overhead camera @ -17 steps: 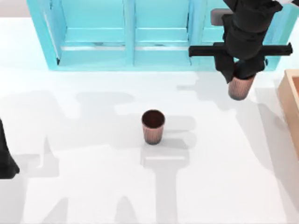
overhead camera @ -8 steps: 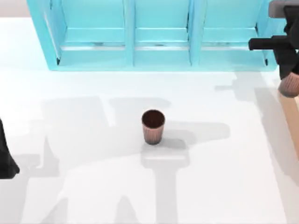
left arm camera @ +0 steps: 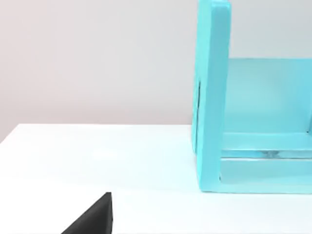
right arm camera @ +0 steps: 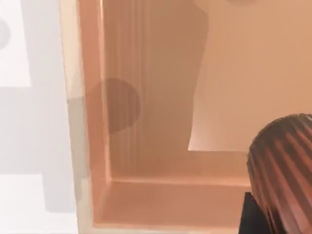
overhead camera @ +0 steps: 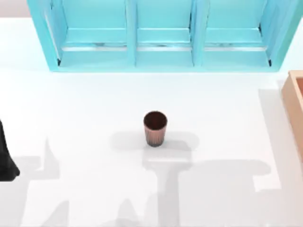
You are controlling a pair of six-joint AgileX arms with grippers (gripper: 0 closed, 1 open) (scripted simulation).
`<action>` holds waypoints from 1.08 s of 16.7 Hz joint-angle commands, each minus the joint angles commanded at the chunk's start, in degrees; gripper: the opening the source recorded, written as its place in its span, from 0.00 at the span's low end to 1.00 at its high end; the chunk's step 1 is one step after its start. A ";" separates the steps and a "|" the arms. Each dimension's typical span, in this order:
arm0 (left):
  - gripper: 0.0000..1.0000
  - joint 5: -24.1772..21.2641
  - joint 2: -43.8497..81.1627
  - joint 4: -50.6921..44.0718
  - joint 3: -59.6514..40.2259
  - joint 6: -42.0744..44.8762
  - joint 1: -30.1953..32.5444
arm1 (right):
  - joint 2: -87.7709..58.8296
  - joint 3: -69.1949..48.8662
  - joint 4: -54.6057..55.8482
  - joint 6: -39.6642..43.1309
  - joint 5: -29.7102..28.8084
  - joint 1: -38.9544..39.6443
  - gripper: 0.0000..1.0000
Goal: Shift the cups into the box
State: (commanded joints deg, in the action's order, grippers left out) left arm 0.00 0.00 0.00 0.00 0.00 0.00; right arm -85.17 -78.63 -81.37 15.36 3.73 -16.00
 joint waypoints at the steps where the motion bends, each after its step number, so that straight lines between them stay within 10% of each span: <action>1: 1.00 0.00 0.00 0.00 0.00 0.00 0.00 | 2.44 2.45 -0.39 2.58 0.35 -2.58 0.00; 18: 1.00 0.00 0.00 0.00 0.00 0.00 0.00 | 5.88 20.55 13.58 7.02 0.93 -7.06 0.00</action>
State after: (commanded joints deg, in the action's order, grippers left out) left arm 0.00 0.00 0.00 0.00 0.00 0.00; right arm -79.29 -58.09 -67.79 22.38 4.66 -23.06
